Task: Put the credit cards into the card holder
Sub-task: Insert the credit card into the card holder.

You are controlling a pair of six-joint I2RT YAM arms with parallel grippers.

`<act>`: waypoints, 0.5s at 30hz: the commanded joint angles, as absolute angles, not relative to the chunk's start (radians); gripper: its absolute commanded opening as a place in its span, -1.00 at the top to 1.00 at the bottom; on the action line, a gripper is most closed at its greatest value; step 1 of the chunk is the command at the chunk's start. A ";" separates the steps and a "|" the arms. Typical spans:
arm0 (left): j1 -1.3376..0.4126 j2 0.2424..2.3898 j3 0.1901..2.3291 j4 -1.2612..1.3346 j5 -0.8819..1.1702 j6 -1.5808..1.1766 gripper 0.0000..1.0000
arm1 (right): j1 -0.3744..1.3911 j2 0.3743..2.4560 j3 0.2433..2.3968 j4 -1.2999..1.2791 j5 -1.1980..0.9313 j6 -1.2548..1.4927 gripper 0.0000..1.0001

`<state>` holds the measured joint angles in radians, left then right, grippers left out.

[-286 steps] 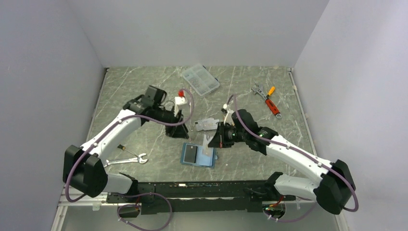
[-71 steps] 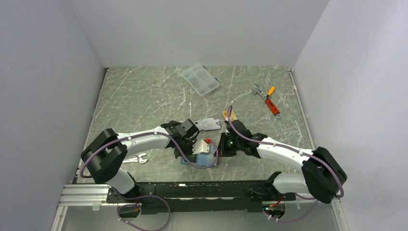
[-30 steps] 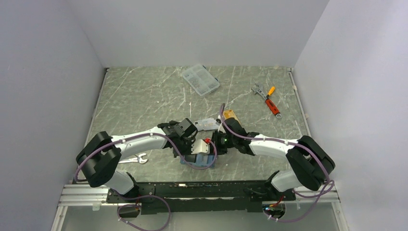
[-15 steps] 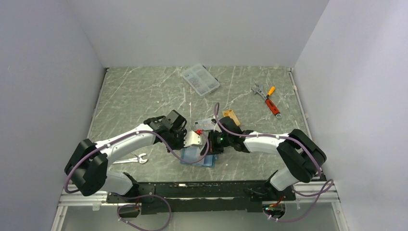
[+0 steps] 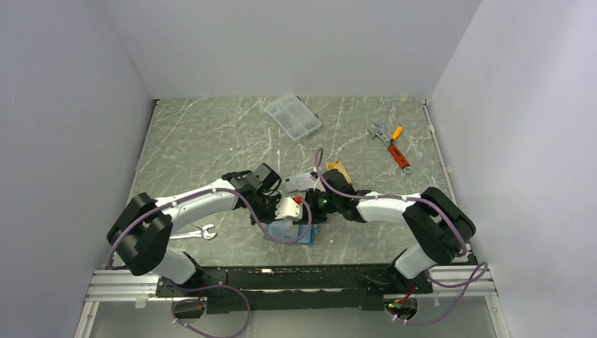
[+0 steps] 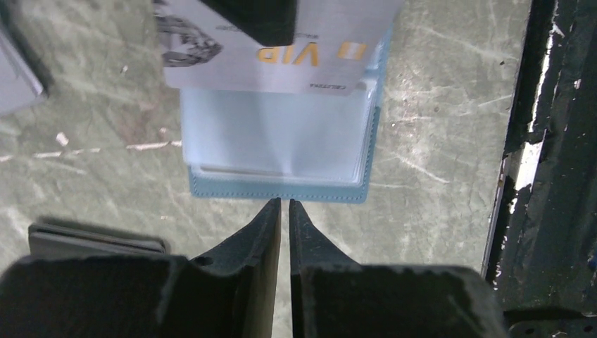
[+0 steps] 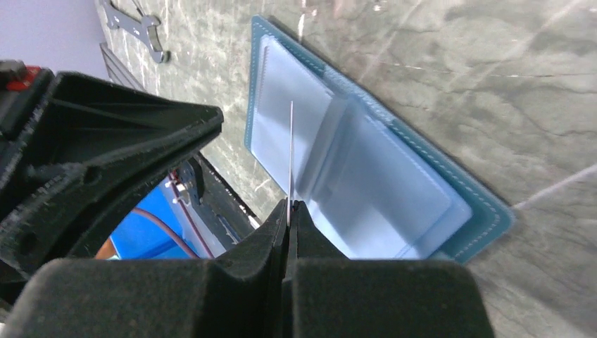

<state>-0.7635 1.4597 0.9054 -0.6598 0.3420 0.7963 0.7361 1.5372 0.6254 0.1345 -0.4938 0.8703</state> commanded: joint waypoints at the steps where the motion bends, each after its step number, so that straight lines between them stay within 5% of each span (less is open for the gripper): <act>1: -0.800 1.496 0.922 -0.617 0.349 0.841 0.70 | 0.698 1.500 0.570 0.246 -0.529 0.912 1.00; 15: -0.837 1.550 0.831 -0.540 0.228 0.854 0.74 | 0.680 1.499 0.496 0.351 -0.509 0.963 1.00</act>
<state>-0.8215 1.5448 0.8528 -0.5644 0.2592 0.8291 0.6895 1.5276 0.5110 0.2768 -0.5110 0.9474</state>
